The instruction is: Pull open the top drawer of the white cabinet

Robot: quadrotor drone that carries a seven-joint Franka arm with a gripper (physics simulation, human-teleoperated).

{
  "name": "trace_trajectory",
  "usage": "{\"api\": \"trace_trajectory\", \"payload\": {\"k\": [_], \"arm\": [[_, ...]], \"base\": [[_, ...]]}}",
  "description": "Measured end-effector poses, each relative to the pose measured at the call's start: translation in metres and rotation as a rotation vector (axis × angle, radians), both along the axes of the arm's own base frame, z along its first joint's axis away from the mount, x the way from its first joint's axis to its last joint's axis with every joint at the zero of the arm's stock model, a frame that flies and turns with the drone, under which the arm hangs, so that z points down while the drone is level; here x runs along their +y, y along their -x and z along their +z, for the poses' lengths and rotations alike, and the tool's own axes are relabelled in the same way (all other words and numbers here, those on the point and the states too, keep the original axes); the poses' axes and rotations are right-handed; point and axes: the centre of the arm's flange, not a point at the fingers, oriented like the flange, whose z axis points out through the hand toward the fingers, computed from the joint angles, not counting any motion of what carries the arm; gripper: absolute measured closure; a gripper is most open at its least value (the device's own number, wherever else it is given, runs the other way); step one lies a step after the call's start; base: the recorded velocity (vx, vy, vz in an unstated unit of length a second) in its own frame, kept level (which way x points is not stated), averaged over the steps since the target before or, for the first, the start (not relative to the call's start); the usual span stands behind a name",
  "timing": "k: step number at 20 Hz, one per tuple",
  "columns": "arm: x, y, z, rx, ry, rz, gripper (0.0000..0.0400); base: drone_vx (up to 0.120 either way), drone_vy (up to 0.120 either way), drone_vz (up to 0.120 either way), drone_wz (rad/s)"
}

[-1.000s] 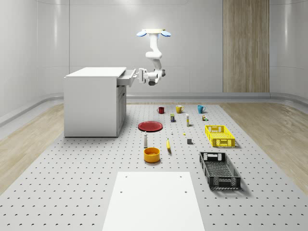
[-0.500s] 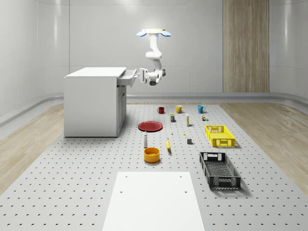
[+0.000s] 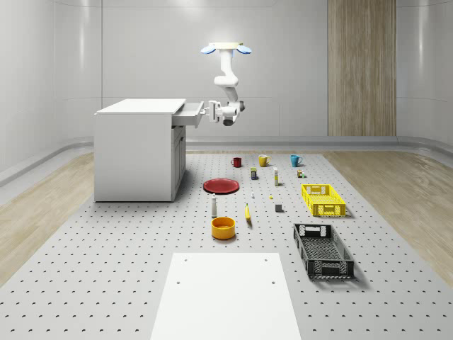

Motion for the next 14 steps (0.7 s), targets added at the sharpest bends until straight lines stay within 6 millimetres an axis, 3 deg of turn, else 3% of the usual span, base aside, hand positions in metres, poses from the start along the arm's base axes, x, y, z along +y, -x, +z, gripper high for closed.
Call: {"api": "trace_trajectory", "payload": {"k": [2, 5, 12, 14], "arm": [[-0.0020, -0.0001, -0.0001, 0.006, -0.001, 0.000, 0.0164], [-0.0038, -0.0001, -0.0003, 0.011, -0.002, 0.000, 0.0128], [-0.0053, -0.0002, -0.0004, 0.016, -0.003, 0.000, 0.0101], [-0.0054, -0.0002, -0.0005, 0.017, -0.003, 0.000, 0.0098]], "base": [[0.000, 0.120, 0.000, 0.000], [0.000, 0.120, 0.000, 0.000], [0.000, 0.120, 0.000, 0.000], [0.000, 0.000, 0.000, 0.000]]}}
